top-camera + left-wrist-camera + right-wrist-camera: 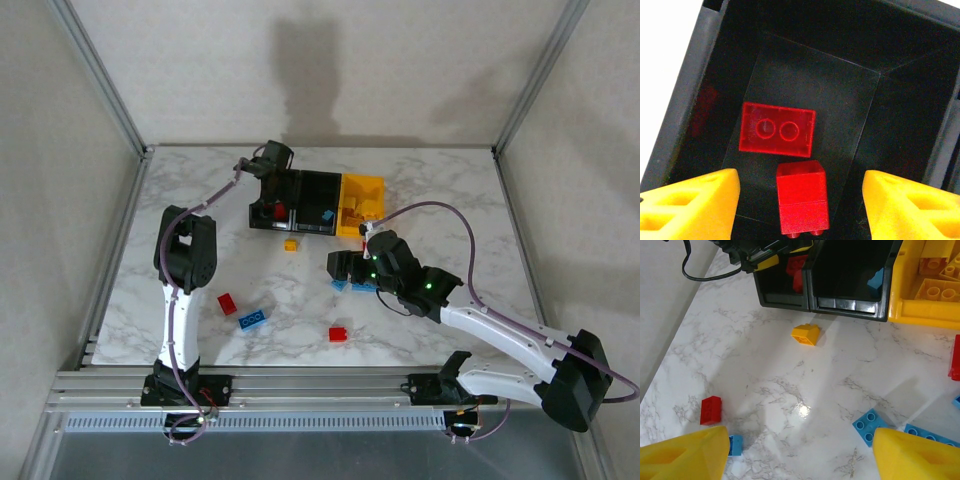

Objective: Sort the legos into containers by color
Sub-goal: Place the lego in the container, then pick up the lego from the center of the table.

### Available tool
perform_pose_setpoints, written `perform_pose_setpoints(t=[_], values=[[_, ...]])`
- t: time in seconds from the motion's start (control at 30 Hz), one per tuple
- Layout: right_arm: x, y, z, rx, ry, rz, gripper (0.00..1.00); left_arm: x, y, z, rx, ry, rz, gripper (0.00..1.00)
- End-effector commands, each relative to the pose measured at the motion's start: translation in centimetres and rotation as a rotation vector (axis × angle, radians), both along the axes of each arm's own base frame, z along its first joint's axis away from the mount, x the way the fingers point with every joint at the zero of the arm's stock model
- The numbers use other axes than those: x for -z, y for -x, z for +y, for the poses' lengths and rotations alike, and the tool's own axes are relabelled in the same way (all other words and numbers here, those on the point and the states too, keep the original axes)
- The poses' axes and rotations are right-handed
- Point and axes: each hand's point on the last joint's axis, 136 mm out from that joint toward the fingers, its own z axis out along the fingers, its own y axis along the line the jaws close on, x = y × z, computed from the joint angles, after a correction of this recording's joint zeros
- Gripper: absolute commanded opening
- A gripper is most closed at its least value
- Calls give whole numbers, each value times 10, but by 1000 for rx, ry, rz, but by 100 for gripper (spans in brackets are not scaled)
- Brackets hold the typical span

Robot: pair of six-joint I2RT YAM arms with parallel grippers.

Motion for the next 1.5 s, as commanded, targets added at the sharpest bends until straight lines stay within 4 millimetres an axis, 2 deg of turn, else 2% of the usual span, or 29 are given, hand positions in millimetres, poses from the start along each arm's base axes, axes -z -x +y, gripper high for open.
perform_pose_setpoints(t=[0.0, 0.23, 0.4, 0.7, 1.0, 1.1, 1.27, 1.37, 1.47], values=[[6, -1, -7, 24, 11, 7, 76, -46, 5, 0, 0, 30, -64, 66], [8, 0, -5, 14, 14, 10, 76, -82, 36, 2, 26, 71, -129, 66], [13, 1, -3, 2, 22, 21, 76, -85, 67, 15, 23, 66, -147, 66], [25, 5, -8, 15, 43, 60, 76, -64, 123, 27, 49, 78, -97, 66], [45, 5, -19, 68, 95, 109, 79, -40, 174, 23, 126, 70, -28, 66], [54, 3, -25, 100, 139, 132, 81, -31, 189, 14, 165, 89, -19, 66], [82, -2, -51, 224, 267, 213, 86, -24, 213, -19, 272, 177, -20, 66], [99, -3, -61, 272, 322, 252, 90, -20, 220, -27, 289, 192, -14, 66], [113, -4, -63, 288, 353, 274, 92, -17, 224, -32, 300, 197, -9, 67]])
